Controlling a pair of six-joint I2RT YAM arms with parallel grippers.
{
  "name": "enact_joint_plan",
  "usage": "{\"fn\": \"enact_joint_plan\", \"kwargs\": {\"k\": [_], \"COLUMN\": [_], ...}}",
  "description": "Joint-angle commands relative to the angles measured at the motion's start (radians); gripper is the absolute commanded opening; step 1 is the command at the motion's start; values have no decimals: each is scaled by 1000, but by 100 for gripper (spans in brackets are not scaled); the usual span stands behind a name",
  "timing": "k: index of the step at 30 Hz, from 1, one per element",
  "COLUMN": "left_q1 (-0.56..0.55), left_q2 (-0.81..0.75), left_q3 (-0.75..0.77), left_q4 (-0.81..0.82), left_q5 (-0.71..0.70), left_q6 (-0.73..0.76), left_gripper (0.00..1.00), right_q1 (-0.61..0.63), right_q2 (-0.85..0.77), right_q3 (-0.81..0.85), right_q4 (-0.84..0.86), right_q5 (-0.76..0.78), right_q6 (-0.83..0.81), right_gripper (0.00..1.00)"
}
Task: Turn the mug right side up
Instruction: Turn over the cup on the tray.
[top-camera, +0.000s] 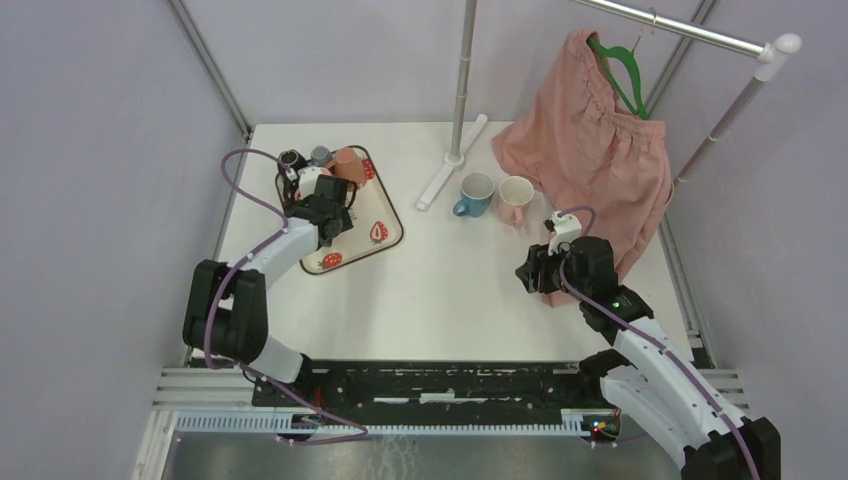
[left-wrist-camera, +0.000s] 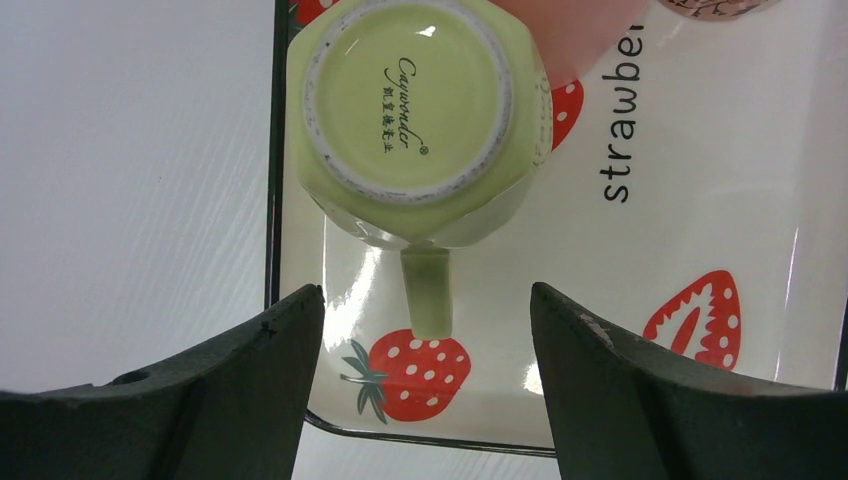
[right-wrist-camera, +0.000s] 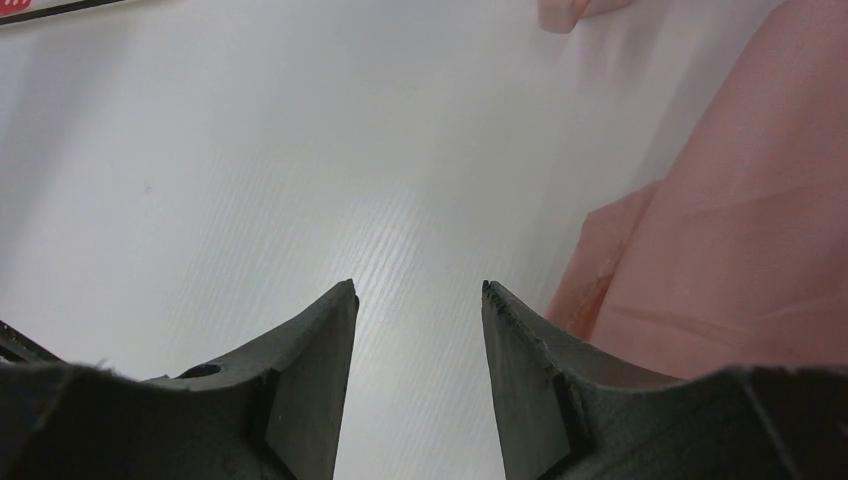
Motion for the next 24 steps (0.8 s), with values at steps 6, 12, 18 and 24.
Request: {"fn": "enact_joint_plan", "kwargs": {"k": [6, 12, 18, 24], "left_q1": [12, 24, 47, 66], "left_q2": [37, 42, 46, 58], "left_q3": [39, 37, 28, 25], "left_q4": [80, 109, 128, 145], "left_q5": [-27, -7, 26, 55], "left_q6": [-52, -35, -22, -6], "left_gripper": [76, 70, 61, 52], "right_q1": [-2, -3, -2, -2], "right_q2": [-4, -2, -2, 2], "right_q3": [-7, -7, -12, -11], "right_q4": [16, 16, 15, 18], "right_q5": [-2, -4, -4, -4], "right_q6": [-17, -19, -15, -13], "right_gripper": [56, 56, 56, 56]}}
